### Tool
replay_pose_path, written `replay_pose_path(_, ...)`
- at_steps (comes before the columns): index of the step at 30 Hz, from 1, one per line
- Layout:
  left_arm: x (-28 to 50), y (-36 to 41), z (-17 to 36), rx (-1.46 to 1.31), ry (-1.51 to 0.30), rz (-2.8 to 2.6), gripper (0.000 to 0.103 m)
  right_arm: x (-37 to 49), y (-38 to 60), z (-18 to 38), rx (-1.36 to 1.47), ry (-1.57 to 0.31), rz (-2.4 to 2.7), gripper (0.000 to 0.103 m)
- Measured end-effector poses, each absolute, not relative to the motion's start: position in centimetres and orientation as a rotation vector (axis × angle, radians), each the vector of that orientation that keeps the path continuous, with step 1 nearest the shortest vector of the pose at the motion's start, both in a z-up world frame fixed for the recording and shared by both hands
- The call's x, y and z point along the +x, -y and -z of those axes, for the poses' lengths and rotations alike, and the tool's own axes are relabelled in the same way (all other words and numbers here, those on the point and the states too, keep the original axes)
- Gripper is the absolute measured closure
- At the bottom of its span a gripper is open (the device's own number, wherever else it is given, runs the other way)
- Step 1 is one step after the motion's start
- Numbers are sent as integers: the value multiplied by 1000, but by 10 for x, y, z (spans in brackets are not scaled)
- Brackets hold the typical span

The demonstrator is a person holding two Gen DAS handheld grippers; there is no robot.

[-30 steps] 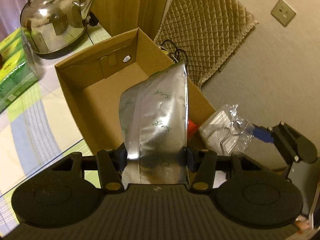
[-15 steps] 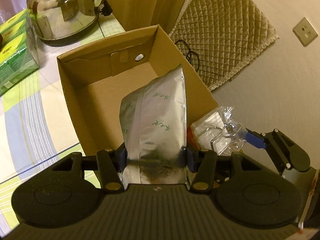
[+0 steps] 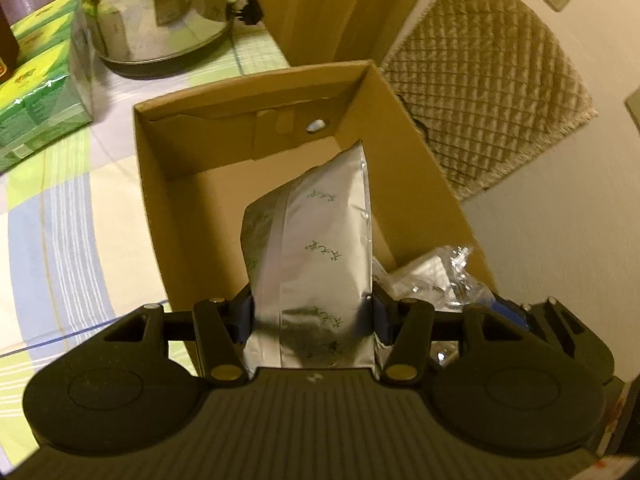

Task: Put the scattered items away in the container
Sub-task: 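Open both grippers to drop the foil bag and package into the box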

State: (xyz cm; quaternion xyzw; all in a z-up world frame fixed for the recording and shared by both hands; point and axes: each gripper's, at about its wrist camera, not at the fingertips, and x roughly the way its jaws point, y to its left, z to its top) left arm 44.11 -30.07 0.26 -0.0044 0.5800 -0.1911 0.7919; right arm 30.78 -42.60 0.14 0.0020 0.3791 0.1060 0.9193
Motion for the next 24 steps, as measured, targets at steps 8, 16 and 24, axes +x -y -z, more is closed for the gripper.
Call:
replay_pose_path(8,457,295,10,-9,-1250,389,51,328,420,8,-24,-808,-226,36)
replay_pose_path(16,464,297,24,-6,-1246,386,54,341,415,13,-62,-827,-223,36)
replay_pose_path(24,466,293,14,-14,-1222,410,52,342,412,13,-76,-837,-230,36)
